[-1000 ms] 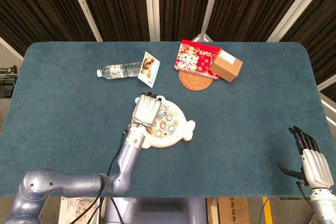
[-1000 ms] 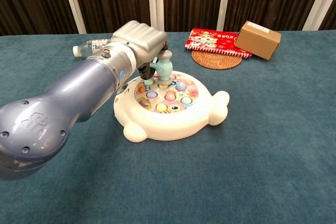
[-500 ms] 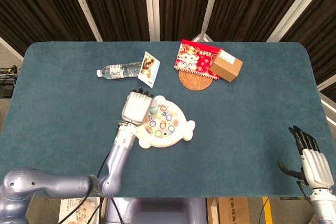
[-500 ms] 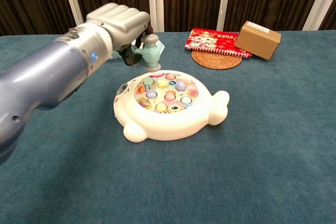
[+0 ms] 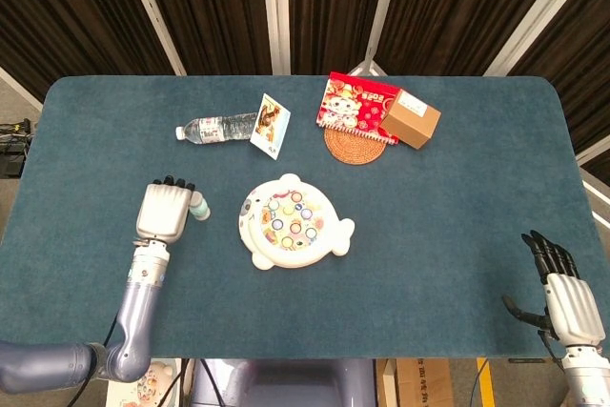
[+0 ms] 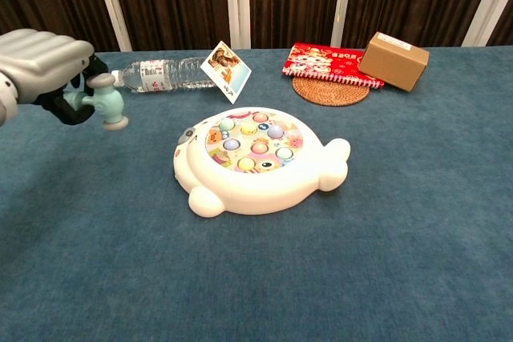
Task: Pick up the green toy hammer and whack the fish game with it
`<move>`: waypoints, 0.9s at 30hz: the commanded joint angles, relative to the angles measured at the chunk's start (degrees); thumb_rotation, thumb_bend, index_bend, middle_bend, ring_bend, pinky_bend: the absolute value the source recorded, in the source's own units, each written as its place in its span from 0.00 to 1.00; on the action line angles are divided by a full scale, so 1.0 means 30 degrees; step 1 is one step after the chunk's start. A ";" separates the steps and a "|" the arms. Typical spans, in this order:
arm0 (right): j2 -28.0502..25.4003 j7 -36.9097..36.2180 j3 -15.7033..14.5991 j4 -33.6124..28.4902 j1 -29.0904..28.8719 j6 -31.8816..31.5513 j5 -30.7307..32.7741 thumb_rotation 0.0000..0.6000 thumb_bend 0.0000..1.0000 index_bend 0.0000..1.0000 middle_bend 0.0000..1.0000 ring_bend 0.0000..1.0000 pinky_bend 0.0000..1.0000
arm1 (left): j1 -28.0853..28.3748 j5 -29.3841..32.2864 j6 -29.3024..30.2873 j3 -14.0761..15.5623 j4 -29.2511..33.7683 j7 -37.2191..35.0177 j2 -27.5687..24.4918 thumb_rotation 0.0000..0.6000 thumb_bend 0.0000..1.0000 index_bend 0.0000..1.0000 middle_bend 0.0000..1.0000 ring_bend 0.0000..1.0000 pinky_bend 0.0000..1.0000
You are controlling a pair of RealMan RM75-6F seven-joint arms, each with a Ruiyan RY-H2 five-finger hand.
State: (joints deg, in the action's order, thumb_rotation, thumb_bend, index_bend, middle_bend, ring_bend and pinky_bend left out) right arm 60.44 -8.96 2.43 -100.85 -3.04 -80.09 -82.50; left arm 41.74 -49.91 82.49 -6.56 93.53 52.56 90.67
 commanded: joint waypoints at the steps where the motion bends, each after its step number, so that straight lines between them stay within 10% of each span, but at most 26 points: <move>1: -0.0007 0.0020 -0.0014 -0.0007 -0.0001 0.0020 0.0003 1.00 0.26 0.00 0.00 0.00 0.00 | -0.0478 -0.0020 -0.0244 0.0336 -0.0688 -0.0652 -0.0069 1.00 0.65 0.59 0.46 0.36 0.50; 27: -0.0115 -0.0212 -0.0059 -0.0153 0.0016 0.0111 0.0021 1.00 0.26 0.00 0.00 0.00 0.00 | -0.1671 -0.0078 -0.1804 0.0407 -0.3709 -0.0822 0.2173 1.00 0.53 0.55 0.44 0.36 0.50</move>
State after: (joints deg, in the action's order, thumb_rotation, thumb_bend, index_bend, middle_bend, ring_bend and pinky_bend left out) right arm 60.09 -9.59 2.25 -101.31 -2.99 -79.76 -82.44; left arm 36.77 -50.12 77.12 -5.32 82.38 50.12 97.23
